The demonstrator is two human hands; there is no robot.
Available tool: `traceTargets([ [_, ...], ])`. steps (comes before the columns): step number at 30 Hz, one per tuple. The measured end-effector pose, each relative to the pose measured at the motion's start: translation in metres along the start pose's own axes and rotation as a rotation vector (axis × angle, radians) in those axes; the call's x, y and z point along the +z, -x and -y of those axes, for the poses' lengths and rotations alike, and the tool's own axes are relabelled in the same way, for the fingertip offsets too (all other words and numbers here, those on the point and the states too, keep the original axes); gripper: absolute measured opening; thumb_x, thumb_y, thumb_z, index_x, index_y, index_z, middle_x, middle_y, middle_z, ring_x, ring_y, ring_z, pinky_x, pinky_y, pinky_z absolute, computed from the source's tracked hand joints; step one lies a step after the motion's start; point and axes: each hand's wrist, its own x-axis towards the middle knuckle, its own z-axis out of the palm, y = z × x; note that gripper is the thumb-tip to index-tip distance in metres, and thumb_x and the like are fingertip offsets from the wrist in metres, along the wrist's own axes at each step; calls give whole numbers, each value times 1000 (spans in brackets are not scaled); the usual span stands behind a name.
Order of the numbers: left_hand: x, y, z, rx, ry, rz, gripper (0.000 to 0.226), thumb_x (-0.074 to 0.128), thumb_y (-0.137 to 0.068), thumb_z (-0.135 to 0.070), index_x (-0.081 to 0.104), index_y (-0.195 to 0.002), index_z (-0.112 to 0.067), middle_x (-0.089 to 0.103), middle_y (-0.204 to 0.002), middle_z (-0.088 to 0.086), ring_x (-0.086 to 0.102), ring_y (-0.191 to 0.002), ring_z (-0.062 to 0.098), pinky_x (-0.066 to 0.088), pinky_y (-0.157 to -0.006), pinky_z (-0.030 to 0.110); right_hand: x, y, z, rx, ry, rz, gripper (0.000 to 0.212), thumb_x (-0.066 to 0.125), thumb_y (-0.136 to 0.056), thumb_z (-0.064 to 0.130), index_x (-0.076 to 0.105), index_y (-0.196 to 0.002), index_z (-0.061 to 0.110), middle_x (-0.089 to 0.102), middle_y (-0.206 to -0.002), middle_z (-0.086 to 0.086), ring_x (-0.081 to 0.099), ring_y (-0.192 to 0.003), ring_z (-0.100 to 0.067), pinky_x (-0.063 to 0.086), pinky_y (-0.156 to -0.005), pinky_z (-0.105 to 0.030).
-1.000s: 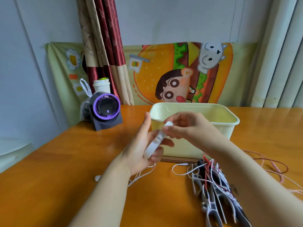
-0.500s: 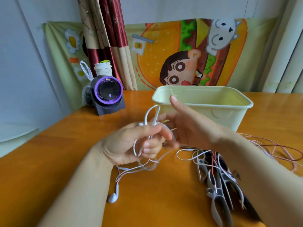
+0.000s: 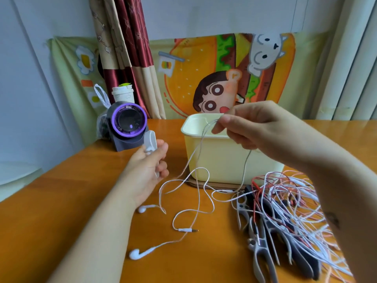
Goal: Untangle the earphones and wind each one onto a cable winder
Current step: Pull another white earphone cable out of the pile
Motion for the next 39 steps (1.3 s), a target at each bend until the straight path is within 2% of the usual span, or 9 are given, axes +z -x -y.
traceTargets([
  [3, 3, 4, -2, -32, 13, 26, 19, 57, -93, -12, 44, -105, -18, 41, -80, 0, 35, -45, 4, 31, -39, 16, 8, 1, 5, -32, 186, 46, 25, 52, -94, 35, 73, -85, 23, 37, -53, 4, 30, -48, -9, 27, -47, -20],
  [7, 7, 10, -2, -79, -59, 181, 23, 47, -96, -1, 46, -112, -17, 42, -78, 1, 41, -52, 8, 35, -42, 18, 14, 2, 7, -52, 285, 57, 38, 58, -88, 40, 71, -85, 4, 37, -57, -6, 28, -49, -8, 28, -46, -18],
  [9, 8, 11, 0, -61, -128, 244, 21, 48, -97, -4, 53, -114, -15, 46, -78, 1, 46, -56, 8, 42, -48, 21, 15, 2, 6, -32, 315, 59, 38, 58, -88, 39, 70, -84, 3, 47, -61, -15, 34, -50, -8, 32, -49, -19],
  [12, 7, 13, 0, 11, -239, 270, 12, 52, -96, -14, 60, -104, -17, 59, -83, 0, 53, -64, 8, 48, -61, 25, 15, 2, 4, 4, 312, 41, 29, 59, -90, 32, 72, -80, 7, 58, -58, -1, 44, -50, -6, 36, -51, -16],
  [17, 12, 17, 1, 82, -458, 347, 36, 55, -86, -32, 51, -119, -19, 73, -108, -5, 58, -64, 6, 47, -64, 25, 18, 1, 3, -21, 310, 4, 25, 63, -87, 33, 73, -80, 12, 50, -56, -8, 35, -49, -8, 32, -48, -18],
  [24, 13, 20, -4, 239, -575, 314, 37, 58, -79, -46, 68, -110, -28, 63, -62, -12, 41, -57, 10, 37, -54, 20, 20, 1, 2, 18, 304, 113, 29, 61, -84, 43, 71, -75, 18, 40, -54, -2, 31, -47, -8, 28, -46, -20],
  [28, 20, 25, -3, 138, -394, 477, 34, 58, -80, -34, 68, -112, -32, 75, -98, 1, 38, -57, 8, 29, -48, 17, 20, -2, -1, 15, 314, 65, 37, 58, -89, 41, 70, -75, 10, 38, -51, 3, 31, -47, -9, 29, -45, -18],
  [33, 20, 27, -1, 45, -309, 577, 37, 55, -86, -33, 64, -119, -18, 73, -105, 6, 32, -50, 4, 33, -48, 13, 18, -3, -5, 25, 295, -2, 33, 59, -89, 38, 72, -76, 11, 45, -43, 11, 39, -44, -5, 32, -45, -14],
  [39, 25, 31, -1, 79, -512, 630, 35, 61, -82, -37, 66, -115, -25, 75, -101, -2, 45, -47, -1, 38, -52, 8, 19, -6, -9, 22, 241, -120, 31, 59, -90, 35, 70, -73, 12, 54, -55, 1, 44, -43, -2, 33, -45, -12],
])
